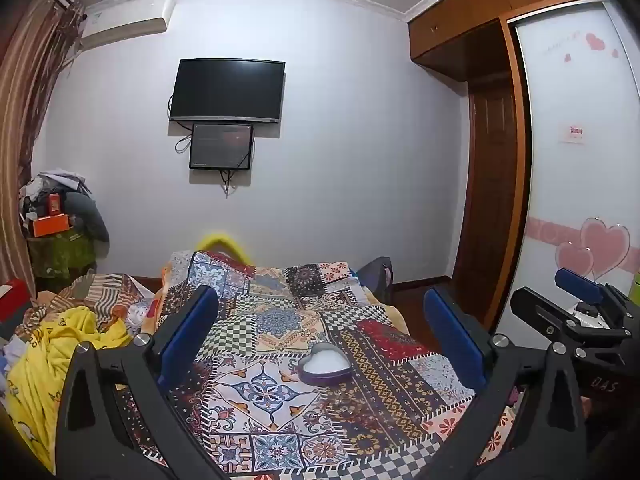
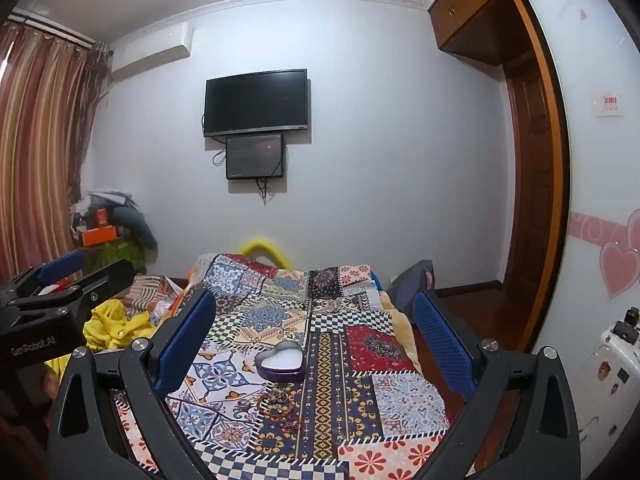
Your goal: Organize jewelry
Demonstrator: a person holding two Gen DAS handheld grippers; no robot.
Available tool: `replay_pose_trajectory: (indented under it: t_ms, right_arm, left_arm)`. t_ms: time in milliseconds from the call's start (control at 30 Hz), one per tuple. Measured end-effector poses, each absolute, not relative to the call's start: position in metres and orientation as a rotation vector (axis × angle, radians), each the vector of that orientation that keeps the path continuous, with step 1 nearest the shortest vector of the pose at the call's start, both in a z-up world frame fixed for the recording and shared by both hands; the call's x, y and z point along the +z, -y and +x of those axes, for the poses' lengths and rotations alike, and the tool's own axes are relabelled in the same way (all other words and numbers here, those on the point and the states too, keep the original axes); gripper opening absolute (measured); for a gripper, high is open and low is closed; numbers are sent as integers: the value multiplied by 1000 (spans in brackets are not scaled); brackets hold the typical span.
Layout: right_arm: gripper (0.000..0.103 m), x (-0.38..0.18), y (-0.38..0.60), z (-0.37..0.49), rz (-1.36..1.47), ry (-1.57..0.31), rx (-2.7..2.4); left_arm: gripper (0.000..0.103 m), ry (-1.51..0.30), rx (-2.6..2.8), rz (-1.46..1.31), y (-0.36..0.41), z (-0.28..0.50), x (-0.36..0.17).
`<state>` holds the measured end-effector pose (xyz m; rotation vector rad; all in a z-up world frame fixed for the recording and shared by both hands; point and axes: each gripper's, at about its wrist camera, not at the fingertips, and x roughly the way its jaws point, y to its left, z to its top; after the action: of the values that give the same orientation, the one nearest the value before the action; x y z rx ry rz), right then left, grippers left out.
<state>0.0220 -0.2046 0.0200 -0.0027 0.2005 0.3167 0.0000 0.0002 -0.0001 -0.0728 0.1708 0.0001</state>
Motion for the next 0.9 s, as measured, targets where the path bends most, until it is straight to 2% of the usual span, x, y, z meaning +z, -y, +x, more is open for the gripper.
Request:
replay_pose_trajectory:
  t_ms: [900]
  right_arm:
    - [98, 17, 201, 28, -13, -231, 319]
  left_arm:
    - [103, -205, 21, -48, -2, 6, -7]
